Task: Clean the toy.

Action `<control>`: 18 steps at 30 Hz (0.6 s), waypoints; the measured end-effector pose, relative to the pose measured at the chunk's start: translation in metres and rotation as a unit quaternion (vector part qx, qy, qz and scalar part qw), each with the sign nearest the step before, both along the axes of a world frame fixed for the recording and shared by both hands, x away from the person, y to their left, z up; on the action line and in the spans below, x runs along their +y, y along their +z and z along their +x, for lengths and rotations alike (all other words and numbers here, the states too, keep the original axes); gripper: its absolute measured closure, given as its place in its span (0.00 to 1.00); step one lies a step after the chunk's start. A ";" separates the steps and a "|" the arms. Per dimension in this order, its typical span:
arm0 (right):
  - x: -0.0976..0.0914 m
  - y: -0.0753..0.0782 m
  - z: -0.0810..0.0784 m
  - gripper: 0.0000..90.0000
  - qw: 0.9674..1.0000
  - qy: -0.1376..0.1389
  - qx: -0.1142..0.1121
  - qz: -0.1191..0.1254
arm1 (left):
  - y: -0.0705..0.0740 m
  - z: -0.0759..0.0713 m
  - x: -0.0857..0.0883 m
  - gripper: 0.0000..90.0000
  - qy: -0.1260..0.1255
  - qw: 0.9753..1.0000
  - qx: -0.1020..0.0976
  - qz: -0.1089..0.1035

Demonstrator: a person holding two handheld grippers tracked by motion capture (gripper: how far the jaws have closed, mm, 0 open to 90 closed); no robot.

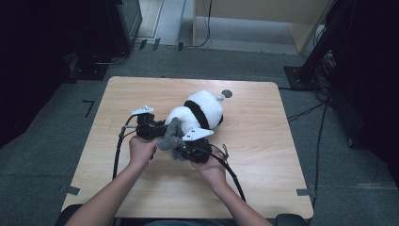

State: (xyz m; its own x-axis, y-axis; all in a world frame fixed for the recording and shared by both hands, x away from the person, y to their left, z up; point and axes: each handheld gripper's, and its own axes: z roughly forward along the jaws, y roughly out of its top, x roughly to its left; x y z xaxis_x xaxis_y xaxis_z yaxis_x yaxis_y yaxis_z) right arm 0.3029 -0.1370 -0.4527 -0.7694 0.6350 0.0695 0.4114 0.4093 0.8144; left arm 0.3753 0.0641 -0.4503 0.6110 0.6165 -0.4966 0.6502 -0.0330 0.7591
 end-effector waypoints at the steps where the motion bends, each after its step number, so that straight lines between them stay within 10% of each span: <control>1: 0.000 -0.002 0.000 0.86 1.000 0.000 -0.004 -0.008 | -0.001 0.000 0.000 0.62 0.001 1.000 0.000 0.001; 13: 0.006 -0.017 0.001 0.87 0.998 -0.002 -0.004 -0.055 | 0.002 0.004 0.010 0.61 0.015 0.999 0.009 -0.036; 18: 0.000 -0.029 0.009 0.87 0.997 -0.023 0.030 -0.063 | 0.005 0.006 0.017 0.61 0.017 0.998 0.011 -0.058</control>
State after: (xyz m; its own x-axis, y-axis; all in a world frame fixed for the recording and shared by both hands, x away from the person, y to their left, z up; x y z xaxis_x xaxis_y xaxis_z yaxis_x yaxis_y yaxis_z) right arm 0.3122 -0.1368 -0.4813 -0.7361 0.6762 0.0317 0.4788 0.4870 0.7305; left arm 0.3808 0.0809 -0.4453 0.5785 0.5738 -0.5797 0.6666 0.0770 0.7414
